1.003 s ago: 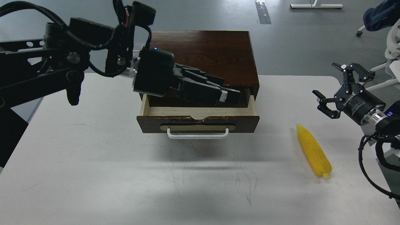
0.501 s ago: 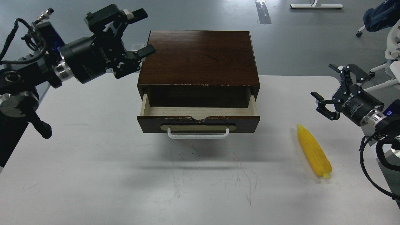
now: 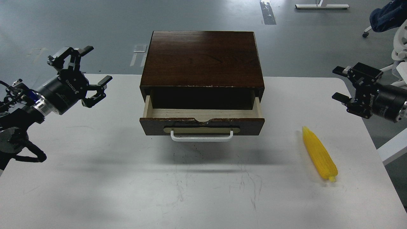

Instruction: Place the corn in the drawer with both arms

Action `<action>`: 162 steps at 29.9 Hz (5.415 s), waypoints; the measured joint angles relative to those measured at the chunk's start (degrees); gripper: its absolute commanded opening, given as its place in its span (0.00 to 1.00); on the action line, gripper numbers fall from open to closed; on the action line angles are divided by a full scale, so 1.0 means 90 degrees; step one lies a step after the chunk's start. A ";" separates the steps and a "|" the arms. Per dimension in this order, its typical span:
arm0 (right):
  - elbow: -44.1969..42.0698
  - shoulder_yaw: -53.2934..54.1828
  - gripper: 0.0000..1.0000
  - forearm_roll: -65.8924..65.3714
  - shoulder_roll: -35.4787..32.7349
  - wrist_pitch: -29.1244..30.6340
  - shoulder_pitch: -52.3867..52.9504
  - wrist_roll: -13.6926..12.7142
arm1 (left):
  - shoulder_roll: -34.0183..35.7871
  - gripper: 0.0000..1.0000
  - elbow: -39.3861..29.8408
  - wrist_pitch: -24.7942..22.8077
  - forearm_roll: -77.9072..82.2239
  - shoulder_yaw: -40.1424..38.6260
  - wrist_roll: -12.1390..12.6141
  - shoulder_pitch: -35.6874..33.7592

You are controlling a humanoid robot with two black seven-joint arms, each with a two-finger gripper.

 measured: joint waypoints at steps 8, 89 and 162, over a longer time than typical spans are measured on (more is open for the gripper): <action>0.0218 -0.0081 1.00 -0.3220 -0.0285 -0.0012 0.0000 0.0000 | -0.0241 0.98 0.0225 0.0000 0.0010 -0.0306 0.0000 0.0261; 0.0527 -0.5447 0.11 -0.5594 0.5806 -0.3306 0.6386 0.0000 | 0.0058 0.98 -0.0065 0.0002 0.0080 -0.0563 0.0001 0.0321; 0.0629 -0.1420 0.97 0.0743 0.2539 -0.3284 0.3343 -0.0002 | 0.0067 0.98 -0.0232 0.0002 0.0108 -0.0562 0.0001 0.0469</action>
